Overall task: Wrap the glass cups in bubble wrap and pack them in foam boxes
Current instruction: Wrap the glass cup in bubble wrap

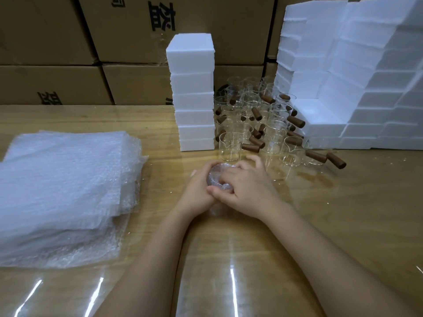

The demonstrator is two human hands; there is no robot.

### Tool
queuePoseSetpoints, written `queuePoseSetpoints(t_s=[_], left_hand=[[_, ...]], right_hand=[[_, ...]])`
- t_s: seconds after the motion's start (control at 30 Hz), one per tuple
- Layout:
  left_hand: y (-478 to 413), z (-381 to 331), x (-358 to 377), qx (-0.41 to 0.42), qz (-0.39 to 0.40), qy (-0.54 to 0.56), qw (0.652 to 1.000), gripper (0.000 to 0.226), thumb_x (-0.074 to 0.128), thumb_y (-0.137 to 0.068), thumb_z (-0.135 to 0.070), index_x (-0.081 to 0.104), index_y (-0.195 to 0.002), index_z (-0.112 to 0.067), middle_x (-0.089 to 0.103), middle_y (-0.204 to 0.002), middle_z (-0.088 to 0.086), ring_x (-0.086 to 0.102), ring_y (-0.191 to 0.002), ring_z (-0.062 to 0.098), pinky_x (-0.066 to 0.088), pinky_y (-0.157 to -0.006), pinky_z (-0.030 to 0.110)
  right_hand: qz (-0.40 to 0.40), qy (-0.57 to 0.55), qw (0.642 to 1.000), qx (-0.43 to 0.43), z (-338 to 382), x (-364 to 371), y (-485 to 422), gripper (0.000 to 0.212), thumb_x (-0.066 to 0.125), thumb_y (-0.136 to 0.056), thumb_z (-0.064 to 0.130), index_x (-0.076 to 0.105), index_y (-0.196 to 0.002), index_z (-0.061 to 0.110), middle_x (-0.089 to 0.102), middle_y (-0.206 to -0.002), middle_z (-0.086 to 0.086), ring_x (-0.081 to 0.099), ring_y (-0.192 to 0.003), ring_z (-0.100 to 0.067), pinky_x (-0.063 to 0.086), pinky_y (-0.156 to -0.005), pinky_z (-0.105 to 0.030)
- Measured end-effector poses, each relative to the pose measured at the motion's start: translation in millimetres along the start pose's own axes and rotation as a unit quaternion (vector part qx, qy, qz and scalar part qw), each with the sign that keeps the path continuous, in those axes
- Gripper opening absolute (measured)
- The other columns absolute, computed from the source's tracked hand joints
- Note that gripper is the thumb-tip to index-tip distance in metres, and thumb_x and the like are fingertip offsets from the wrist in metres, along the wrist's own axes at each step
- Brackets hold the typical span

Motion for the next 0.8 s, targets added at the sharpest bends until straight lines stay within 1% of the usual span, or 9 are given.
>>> queuePoseSetpoints(t_s=[0.1,0.2,0.3,0.4,0.5,0.57,0.63,0.73,0.8], left_hand=[[-0.1,-0.1,0.5,0.005,-0.004,0.001,1.0,0.084,0.056,-0.055,-0.065,0.045,-0.132,-0.034,0.043,-0.104,-0.036,0.043,-0.11,0.011,0.032,-0.081,0.009],[0.0,0.7,1.9,-0.013,-0.005,0.022,1.0,0.078,0.062,-0.053,-0.06,0.046,-0.127,-0.041,0.046,-0.106,-0.036,0.044,-0.118,0.012,0.036,-0.088,0.022],[0.9,1.4,2.2,-0.017,-0.007,0.027,0.999,0.088,0.066,-0.047,-0.07,0.044,-0.128,-0.042,0.051,-0.115,-0.022,0.043,-0.123,0.011,0.038,-0.099,0.028],[3.0,1.6,1.7,0.0,0.001,0.037,0.999,0.1,0.072,-0.047,-0.071,0.033,-0.136,-0.049,0.048,-0.13,-0.013,0.041,-0.128,0.012,0.035,-0.109,0.037],[4.7,1.2,0.5,0.011,0.003,0.085,0.996,0.097,0.077,-0.049,-0.067,0.025,-0.13,-0.063,0.043,-0.13,-0.024,0.044,-0.126,0.001,0.036,-0.106,0.028],[4.4,2.9,0.8,0.002,0.008,0.095,0.995,0.1,0.076,-0.049,-0.07,0.027,-0.136,-0.058,0.042,-0.128,-0.03,0.044,-0.123,-0.004,0.036,-0.102,0.02],[3.2,5.9,2.5,-0.006,0.011,0.087,0.996,0.107,0.073,-0.049,-0.072,0.03,-0.143,-0.047,0.045,-0.131,-0.025,0.044,-0.124,-0.001,0.035,-0.099,0.019],[2.1,6.7,3.5,-0.015,0.005,0.084,0.996,0.097,0.071,-0.048,-0.073,0.041,-0.136,-0.044,0.05,-0.128,-0.023,0.048,-0.119,-0.001,0.035,-0.092,0.01],[1.3,6.4,2.7,-0.018,-0.003,0.081,0.997,0.081,0.07,-0.048,-0.072,0.046,-0.122,-0.05,0.053,-0.116,-0.03,0.053,-0.11,-0.004,0.037,-0.086,0.006]], right_hand=[[-0.031,-0.021,0.999,-0.007,-3.0,4.4,1.0,0.071,0.011,-0.081,0.07,0.066,-0.083,0.026,0.064,-0.087,0.013,0.051,-0.099,-0.015,0.009,-0.11,-0.042],[-0.141,-0.096,0.985,-0.016,-9.3,11.3,6.3,0.05,0.033,-0.087,0.055,0.07,-0.078,0.023,0.069,-0.084,0.013,0.058,-0.098,-0.015,0.014,-0.111,-0.048],[-0.269,-0.196,0.943,0.011,-23.1,14.7,9.5,0.04,0.041,-0.09,0.041,0.072,-0.078,0.019,0.072,-0.087,0.011,0.061,-0.096,-0.013,0.023,-0.105,-0.042],[-0.321,-0.297,0.895,0.092,-37.0,11.2,9.6,0.039,0.037,-0.096,0.033,0.07,-0.081,0.018,0.068,-0.086,0.011,0.06,-0.091,-0.01,0.035,-0.095,-0.038],[-0.335,-0.389,0.843,0.16,-55.1,-3.5,7.6,0.03,0.042,-0.099,0.018,0.065,-0.08,0.024,0.063,-0.08,0.012,0.058,-0.079,-0.001,0.046,-0.076,-0.025],[-0.359,-0.411,0.812,0.206,-70.4,-21.9,5.5,0.028,0.043,-0.099,0.023,0.062,-0.08,0.032,0.061,-0.075,0.014,0.054,-0.068,0.001,0.044,-0.064,-0.016],[-0.396,-0.418,0.781,0.241,-90.0,-40.0,3.9,0.024,0.044,-0.098,0.026,0.061,-0.082,0.033,0.061,-0.073,0.011,0.051,-0.059,-0.001,0.041,-0.053,-0.016],[-0.426,-0.339,0.788,0.289,-128.8,-62.7,1.8,0.019,0.043,-0.095,0.017,0.059,-0.093,0.026,0.063,-0.083,0.006,0.051,-0.058,0.001,0.038,-0.049,-0.014],[-0.354,-0.263,0.821,0.364,-161.8,-71.3,-4.3,0.025,0.039,-0.092,0.014,0.057,-0.108,0.021,0.06,-0.091,0.0,0.053,-0.069,-0.011,0.04,-0.058,-0.026]])
Point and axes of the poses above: each hand's wrist, its own y-axis away from the middle knuckle, its own x-axis out of the palm, z = x × y, the point moved 1 cm from there along -y, towards the middle knuckle
